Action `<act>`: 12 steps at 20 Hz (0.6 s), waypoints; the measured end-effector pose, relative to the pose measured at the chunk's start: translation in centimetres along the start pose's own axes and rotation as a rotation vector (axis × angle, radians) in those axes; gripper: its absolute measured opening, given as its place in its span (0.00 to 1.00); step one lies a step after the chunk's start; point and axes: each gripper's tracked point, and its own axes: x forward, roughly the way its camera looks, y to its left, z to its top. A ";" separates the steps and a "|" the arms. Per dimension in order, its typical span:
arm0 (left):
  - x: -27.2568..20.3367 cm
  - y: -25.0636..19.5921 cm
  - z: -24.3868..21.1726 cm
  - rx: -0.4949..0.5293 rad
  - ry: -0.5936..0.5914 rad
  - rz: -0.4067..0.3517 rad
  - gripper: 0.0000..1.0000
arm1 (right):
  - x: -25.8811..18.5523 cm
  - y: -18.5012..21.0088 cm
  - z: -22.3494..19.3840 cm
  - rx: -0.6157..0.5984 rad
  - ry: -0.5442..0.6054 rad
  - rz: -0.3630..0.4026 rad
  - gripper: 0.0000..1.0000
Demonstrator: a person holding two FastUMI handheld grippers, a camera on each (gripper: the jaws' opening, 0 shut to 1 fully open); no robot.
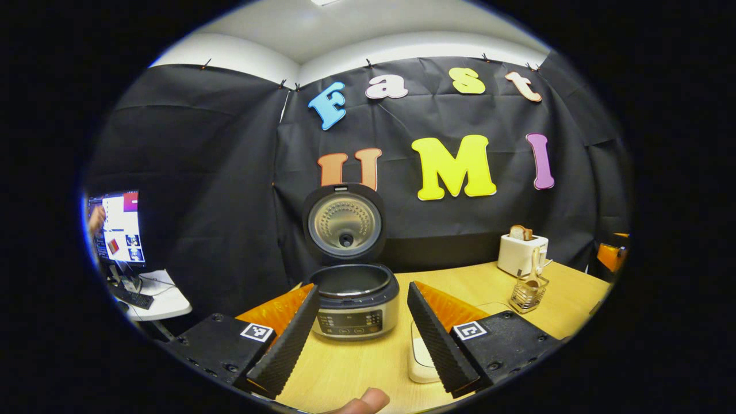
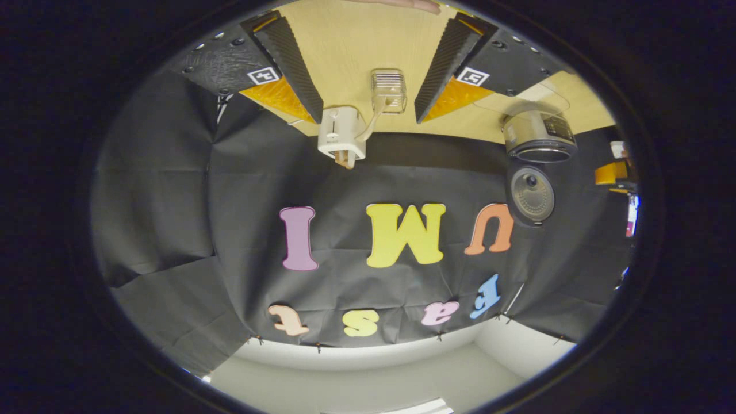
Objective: Close the left gripper, press the button to open the rice cooker; take a wooden spoon from the chopstick holder with the right hand, scoop a spoonful of rice and pour it into the rice cooker, then put the wooden spoon back into the chopstick holder.
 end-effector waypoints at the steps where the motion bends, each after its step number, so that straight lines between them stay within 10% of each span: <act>1: -0.5 -0.8 -0.3 -0.016 0.003 -0.021 0.98 | 0.9 0.4 -1.0 -0.002 0.023 0.011 0.95; 12: -2.4 -0.9 0.5 -0.030 -0.040 -0.063 0.98 | 14.0 -1.5 -1.0 0.076 0.179 0.026 0.95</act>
